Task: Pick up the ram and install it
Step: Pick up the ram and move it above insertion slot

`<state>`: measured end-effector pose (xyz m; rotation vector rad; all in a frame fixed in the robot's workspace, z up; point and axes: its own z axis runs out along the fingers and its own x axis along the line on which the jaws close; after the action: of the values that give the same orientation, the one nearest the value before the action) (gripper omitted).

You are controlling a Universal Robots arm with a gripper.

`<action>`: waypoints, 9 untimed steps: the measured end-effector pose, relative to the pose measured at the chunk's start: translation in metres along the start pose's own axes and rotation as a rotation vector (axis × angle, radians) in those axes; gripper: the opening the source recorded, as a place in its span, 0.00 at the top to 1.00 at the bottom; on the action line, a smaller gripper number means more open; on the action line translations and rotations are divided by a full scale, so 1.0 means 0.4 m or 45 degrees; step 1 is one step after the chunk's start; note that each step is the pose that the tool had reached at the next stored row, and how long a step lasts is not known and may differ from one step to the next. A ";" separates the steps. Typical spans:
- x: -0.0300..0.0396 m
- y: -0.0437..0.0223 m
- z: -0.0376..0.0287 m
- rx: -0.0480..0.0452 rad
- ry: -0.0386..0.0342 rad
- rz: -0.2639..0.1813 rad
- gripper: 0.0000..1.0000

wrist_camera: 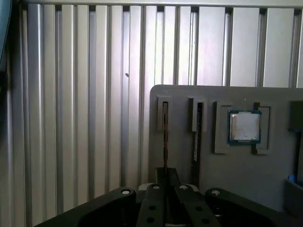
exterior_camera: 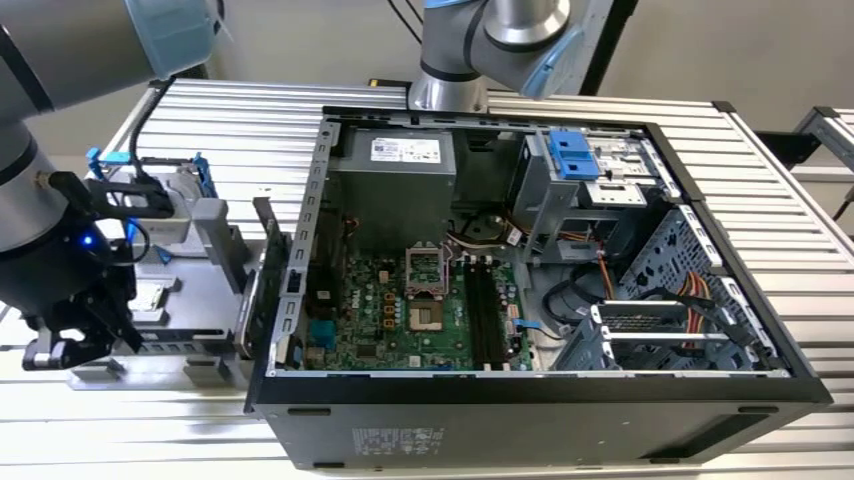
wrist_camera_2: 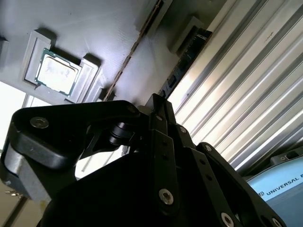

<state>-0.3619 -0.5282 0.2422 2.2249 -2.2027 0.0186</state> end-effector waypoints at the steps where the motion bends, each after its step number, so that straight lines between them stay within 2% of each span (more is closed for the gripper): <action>1: 0.000 0.000 -0.003 0.000 0.0000 0.000 1.00; 9: 0.000 0.000 -0.027 0.000 0.0000 0.000 1.00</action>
<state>-0.3618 -0.5282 0.2530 2.2250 -2.2027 0.0185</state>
